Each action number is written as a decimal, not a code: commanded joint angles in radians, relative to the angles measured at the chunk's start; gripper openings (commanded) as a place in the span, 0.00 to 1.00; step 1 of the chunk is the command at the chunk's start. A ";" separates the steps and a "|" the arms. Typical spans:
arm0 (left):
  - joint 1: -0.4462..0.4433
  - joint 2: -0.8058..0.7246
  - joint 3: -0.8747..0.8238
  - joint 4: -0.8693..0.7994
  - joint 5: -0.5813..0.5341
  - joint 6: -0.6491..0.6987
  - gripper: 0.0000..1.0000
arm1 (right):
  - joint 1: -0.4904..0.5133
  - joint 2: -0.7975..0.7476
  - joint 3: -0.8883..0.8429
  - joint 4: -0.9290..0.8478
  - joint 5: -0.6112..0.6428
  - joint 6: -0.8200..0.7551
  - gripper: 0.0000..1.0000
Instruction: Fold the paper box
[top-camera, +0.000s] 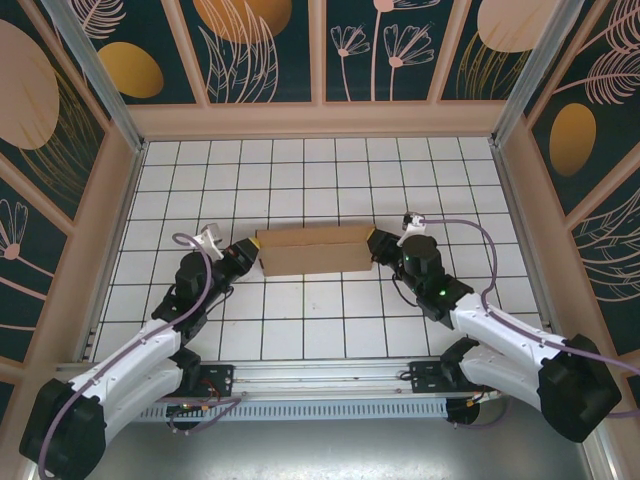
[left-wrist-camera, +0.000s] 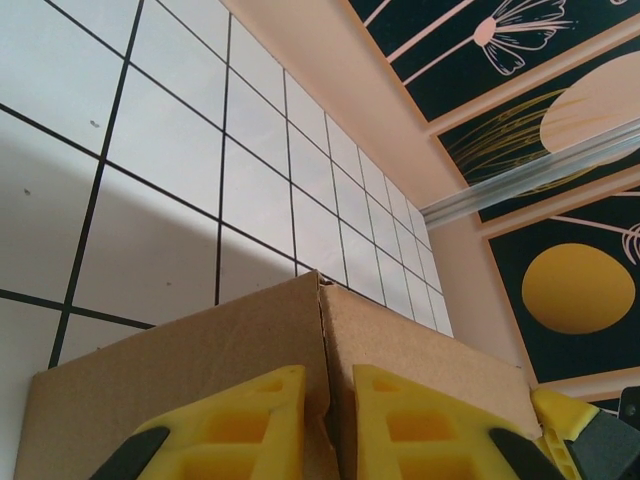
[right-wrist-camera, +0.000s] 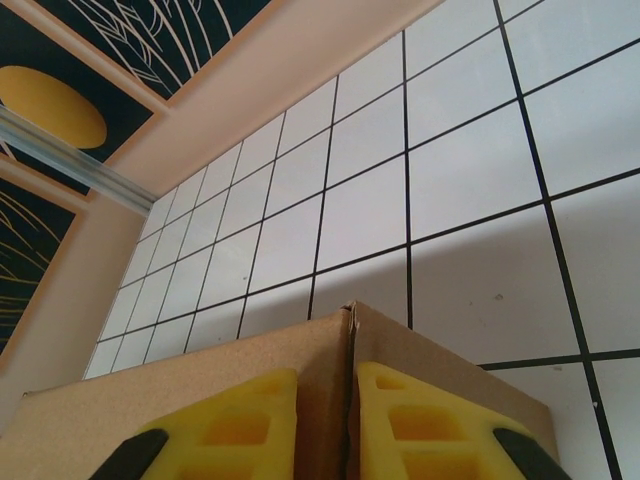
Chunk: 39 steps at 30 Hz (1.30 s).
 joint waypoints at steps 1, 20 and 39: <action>0.006 0.042 -0.042 -0.326 -0.012 0.050 0.20 | 0.007 0.043 -0.051 -0.267 -0.105 -0.016 0.21; 0.007 -0.075 0.230 -0.478 -0.130 0.167 0.41 | -0.056 -0.047 0.190 -0.421 -0.070 -0.163 0.41; 0.012 0.078 0.372 -0.477 -0.011 0.320 0.54 | -0.184 -0.018 0.284 -0.485 -0.349 -0.181 0.57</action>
